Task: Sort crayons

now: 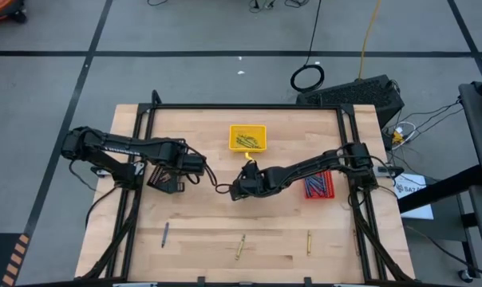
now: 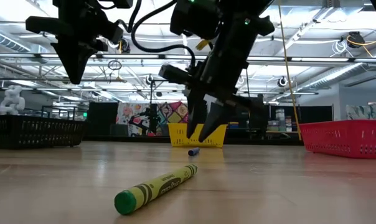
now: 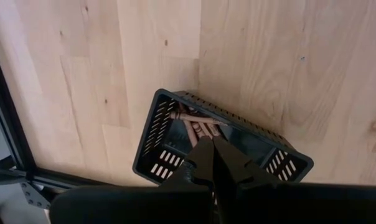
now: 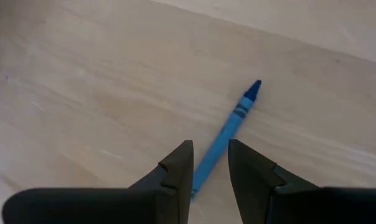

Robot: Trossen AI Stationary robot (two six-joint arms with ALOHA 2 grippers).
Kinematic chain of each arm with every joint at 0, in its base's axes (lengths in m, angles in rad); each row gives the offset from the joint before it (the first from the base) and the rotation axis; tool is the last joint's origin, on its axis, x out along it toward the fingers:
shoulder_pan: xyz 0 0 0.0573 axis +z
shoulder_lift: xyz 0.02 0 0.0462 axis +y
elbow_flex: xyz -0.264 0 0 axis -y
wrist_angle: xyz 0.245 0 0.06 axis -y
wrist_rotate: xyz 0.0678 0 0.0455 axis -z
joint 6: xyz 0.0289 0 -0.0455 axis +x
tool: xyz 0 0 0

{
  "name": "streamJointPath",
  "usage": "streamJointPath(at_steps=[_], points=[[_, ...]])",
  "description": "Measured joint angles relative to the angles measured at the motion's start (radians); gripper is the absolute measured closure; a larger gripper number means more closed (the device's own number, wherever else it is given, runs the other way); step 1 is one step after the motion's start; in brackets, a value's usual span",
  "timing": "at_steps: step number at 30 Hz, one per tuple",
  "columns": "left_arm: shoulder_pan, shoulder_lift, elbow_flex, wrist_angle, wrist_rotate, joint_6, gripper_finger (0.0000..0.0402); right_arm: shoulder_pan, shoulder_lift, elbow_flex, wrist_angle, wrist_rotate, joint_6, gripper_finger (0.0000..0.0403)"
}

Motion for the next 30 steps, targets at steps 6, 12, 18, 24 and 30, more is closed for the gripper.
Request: streamJointPath(at_steps=[6,12,18,24,30], points=[[0.000,0.000,0.000,0.002,-0.001,0.003,0.0402,0.000,0.023,0.000,0.037,0.001,0.015,0.0314],[0.000,0.000,0.000,0.006,-0.002,0.006,0.0402,0.003,0.035,0.000,0.033,0.000,0.038,0.0314],[0.000,0.000,0.000,0.025,-0.004,0.008,0.0402,0.003,0.035,0.000,0.030,0.002,0.038,0.0314],[0.000,0.000,0.000,0.028,-0.004,0.008,0.0402,0.003,0.061,0.001,0.050,0.000,0.047,0.0314],[0.000,0.000,0.000,0.028,-0.004,0.008,0.0402,0.003,0.091,0.006,0.052,-0.017,0.048,0.0314]])
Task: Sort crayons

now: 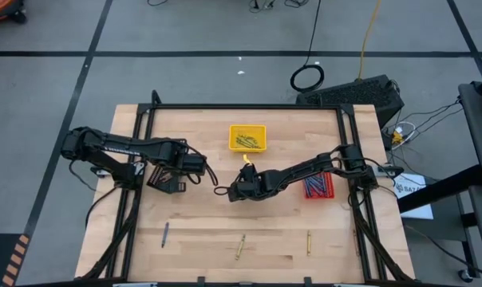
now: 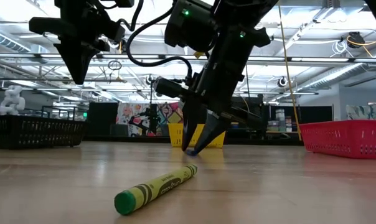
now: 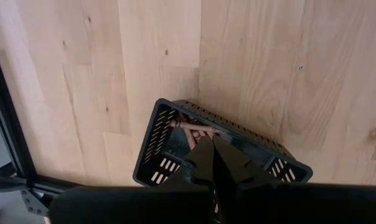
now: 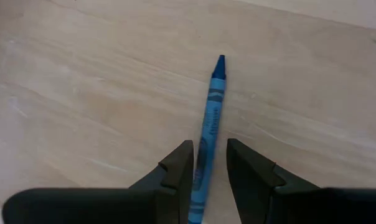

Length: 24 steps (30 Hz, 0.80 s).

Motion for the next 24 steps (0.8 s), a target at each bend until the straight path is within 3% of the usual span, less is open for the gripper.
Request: streamJointPath(at_steps=[4,11,24], points=[[0.000,0.000,0.000,0.000,0.000,0.001,0.0402,0.000,0.000,0.000,-0.027,0.002,-0.018,0.0328],[0.000,0.000,0.000,0.010,0.000,0.001,0.0402,0.000,0.001,-0.002,-0.067,-0.010,-0.076,0.0395],[0.000,0.000,0.000,0.015,0.000,0.001,0.0402,0.000,-0.016,-0.004,-0.056,-0.019,-0.159,0.0401]])
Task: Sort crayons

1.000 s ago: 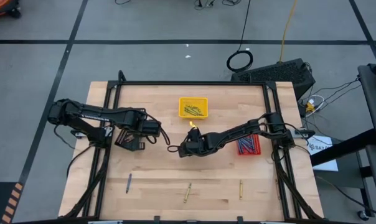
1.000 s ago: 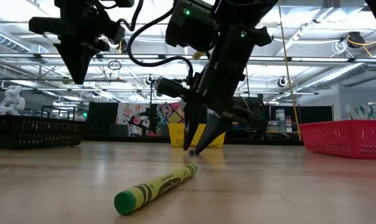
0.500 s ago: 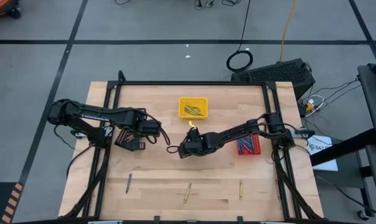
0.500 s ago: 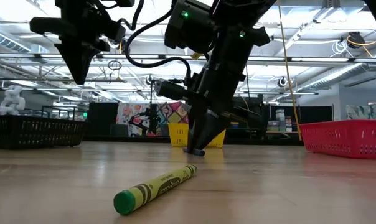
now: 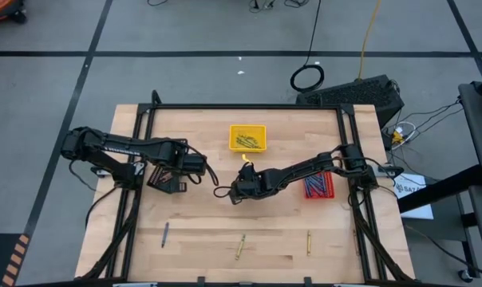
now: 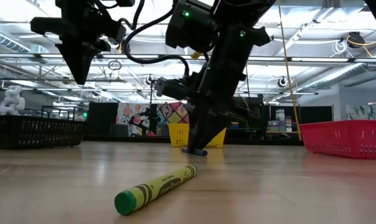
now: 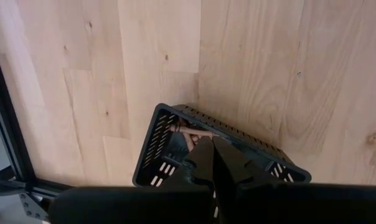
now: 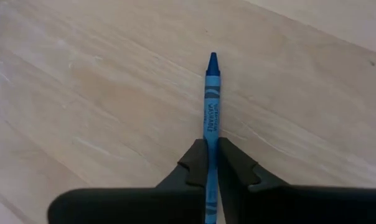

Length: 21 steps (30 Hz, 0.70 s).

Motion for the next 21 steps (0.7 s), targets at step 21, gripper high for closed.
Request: streamJointPath(at_steps=[21], points=[[0.000,0.000,0.000,0.002,0.000,-0.003,0.0402,0.001,-0.150,-0.004,-0.183,0.017,-0.162,0.0403]])
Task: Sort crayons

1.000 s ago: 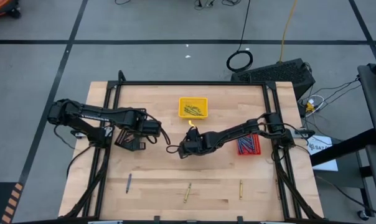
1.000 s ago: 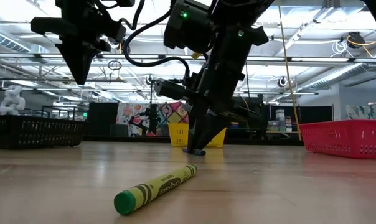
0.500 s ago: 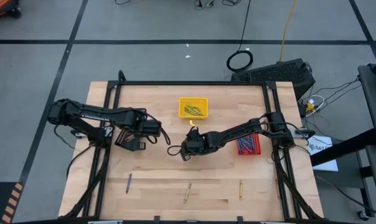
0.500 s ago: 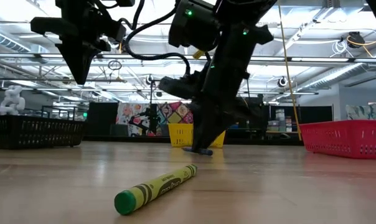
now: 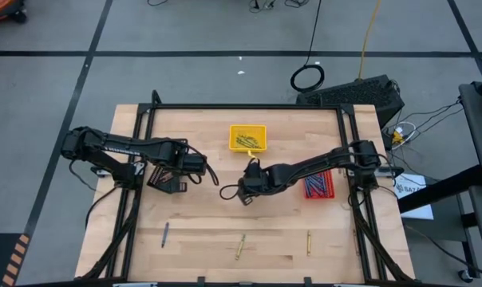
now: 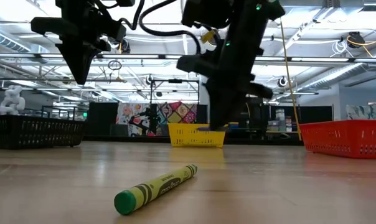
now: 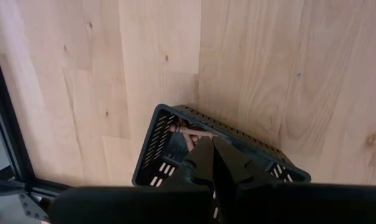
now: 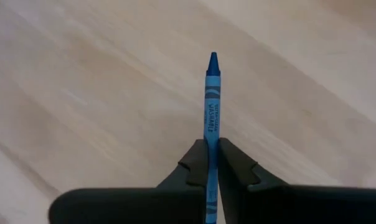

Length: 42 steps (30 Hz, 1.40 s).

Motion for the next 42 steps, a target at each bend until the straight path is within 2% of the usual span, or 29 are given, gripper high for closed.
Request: streamJointPath(at_steps=[12,16,23,35,39,42], points=[[0.000,0.000,0.000,0.009,0.000,-0.006,0.0402,0.010,-0.115,0.002,-0.378,0.098,0.024,0.0403],[0.000,0.000,0.000,0.009,0.000,-0.006,0.0402,0.010,-0.155,-0.025,-0.430,0.104,0.046,0.0403],[0.000,0.000,0.000,0.004,0.004,-0.014,0.0402,0.011,-0.278,-0.179,-0.449,0.112,0.145,0.0403],[0.000,0.000,0.000,-0.024,0.016,-0.113,0.0402,0.021,-0.602,-0.521,-0.366,0.123,0.334,0.0403],[0.000,0.000,0.000,-0.023,0.023,-0.113,0.0402,0.042,-0.657,-0.586,-0.286,0.123,0.339,0.0403],[0.000,0.000,0.000,-0.020,0.027,-0.113,0.0402,0.061,-0.665,-0.601,-0.294,0.120,0.363,0.0403]])
